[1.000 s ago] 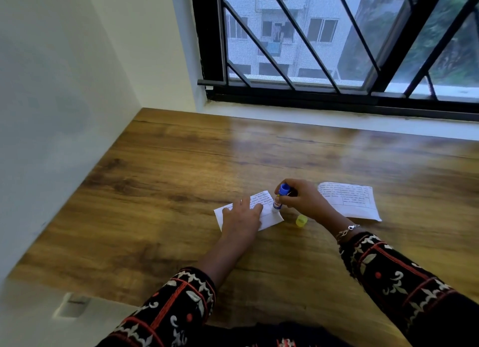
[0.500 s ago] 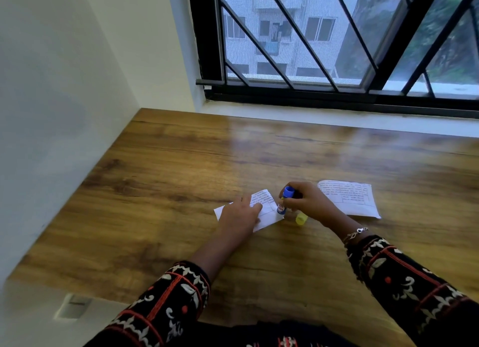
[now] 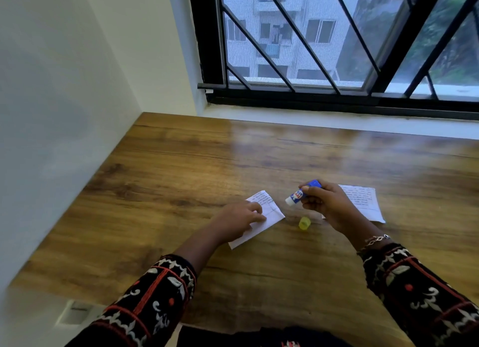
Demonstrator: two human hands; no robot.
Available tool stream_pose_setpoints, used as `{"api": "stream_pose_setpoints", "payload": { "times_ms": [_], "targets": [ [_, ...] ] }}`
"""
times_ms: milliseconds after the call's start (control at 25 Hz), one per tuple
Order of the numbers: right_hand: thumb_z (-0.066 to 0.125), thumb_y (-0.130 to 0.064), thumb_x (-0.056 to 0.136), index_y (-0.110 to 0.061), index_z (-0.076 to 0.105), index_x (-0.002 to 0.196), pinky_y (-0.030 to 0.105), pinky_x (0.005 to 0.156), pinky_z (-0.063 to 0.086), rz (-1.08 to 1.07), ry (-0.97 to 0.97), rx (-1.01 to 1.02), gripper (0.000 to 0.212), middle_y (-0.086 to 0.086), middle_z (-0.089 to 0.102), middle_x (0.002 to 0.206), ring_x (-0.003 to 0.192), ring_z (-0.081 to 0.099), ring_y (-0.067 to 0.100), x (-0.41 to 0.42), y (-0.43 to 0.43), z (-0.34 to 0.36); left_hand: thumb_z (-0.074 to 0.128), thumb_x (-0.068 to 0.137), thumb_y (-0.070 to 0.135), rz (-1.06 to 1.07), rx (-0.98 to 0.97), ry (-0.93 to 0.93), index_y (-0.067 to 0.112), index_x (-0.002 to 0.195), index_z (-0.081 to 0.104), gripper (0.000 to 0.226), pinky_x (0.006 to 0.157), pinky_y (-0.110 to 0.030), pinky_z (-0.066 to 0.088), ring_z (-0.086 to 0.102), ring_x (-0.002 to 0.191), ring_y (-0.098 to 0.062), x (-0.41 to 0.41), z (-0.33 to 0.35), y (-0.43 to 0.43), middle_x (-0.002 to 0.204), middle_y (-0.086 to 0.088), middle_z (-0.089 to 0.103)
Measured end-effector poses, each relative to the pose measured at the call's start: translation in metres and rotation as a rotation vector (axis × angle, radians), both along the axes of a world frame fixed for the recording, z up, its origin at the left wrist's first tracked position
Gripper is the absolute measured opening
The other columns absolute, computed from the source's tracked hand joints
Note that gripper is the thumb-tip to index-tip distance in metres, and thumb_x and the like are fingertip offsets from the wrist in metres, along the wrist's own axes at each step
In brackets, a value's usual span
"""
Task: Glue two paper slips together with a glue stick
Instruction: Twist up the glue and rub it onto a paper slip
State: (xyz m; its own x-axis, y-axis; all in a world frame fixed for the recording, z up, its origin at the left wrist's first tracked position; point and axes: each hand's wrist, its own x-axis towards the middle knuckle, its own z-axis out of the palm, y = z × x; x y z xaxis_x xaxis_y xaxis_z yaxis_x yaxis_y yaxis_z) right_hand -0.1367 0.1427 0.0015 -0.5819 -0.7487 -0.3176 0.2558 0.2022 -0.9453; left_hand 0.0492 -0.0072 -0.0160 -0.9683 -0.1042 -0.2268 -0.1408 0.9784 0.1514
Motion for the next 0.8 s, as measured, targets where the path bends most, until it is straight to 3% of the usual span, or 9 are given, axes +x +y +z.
{"api": "stream_pose_setpoints", "payload": {
  "times_ms": [160,280,520,680,800],
  "targets": [
    [0.057,-0.008,0.085,-0.009,0.065,0.084,0.020,0.057,0.054,-0.026,-0.020,-0.001,0.008,0.012,0.064,0.077,0.061,0.060,0.013,-0.003,-0.004,-0.001,0.053,0.089,0.019,0.175,-0.089,0.038,0.016,0.126,0.050,0.037,0.074,-0.037,0.041,0.050,0.107,-0.027,-0.009,-0.001,0.000,0.128,-0.007,0.050],
    [0.058,-0.010,0.085,-0.010,0.065,0.086,0.021,0.058,0.054,-0.023,0.022,0.007,0.007,0.011,0.065,0.079,0.066,0.060,0.015,-0.003,-0.011,0.000,0.056,0.087,0.028,0.350,-0.100,0.065,0.010,0.117,0.053,0.035,0.078,-0.037,0.042,0.047,0.108,-0.029,-0.021,-0.004,0.003,0.122,-0.012,0.050],
    [0.061,-0.011,0.083,-0.014,0.063,0.083,0.018,0.058,0.054,-0.007,0.202,0.032,0.004,0.008,0.066,0.081,0.070,0.061,0.014,-0.002,-0.042,0.005,0.054,0.088,0.031,0.593,-0.059,0.087,0.008,0.114,0.051,0.034,0.079,-0.039,0.044,0.043,0.114,-0.031,-0.040,-0.009,0.007,0.130,-0.015,0.044],
    [0.063,-0.010,0.081,-0.006,0.061,0.089,0.032,0.068,0.052,0.000,0.395,0.061,0.009,0.014,0.062,0.083,0.074,0.058,0.022,0.000,-0.071,0.007,0.048,0.089,0.014,0.555,-0.087,0.099,0.009,0.111,0.053,0.023,0.073,-0.036,0.043,0.045,0.112,-0.030,-0.037,-0.009,0.002,0.128,-0.014,0.046],
    [0.063,-0.010,0.080,0.000,0.061,0.094,0.047,0.076,0.053,0.038,0.524,0.113,0.017,0.021,0.064,0.090,0.077,0.059,0.027,0.002,-0.089,0.006,0.051,0.088,0.010,0.536,-0.066,0.104,0.010,0.118,0.052,0.030,0.079,-0.037,0.046,0.045,0.112,-0.030,-0.034,-0.006,0.000,0.128,-0.014,0.045]
  ]
}}
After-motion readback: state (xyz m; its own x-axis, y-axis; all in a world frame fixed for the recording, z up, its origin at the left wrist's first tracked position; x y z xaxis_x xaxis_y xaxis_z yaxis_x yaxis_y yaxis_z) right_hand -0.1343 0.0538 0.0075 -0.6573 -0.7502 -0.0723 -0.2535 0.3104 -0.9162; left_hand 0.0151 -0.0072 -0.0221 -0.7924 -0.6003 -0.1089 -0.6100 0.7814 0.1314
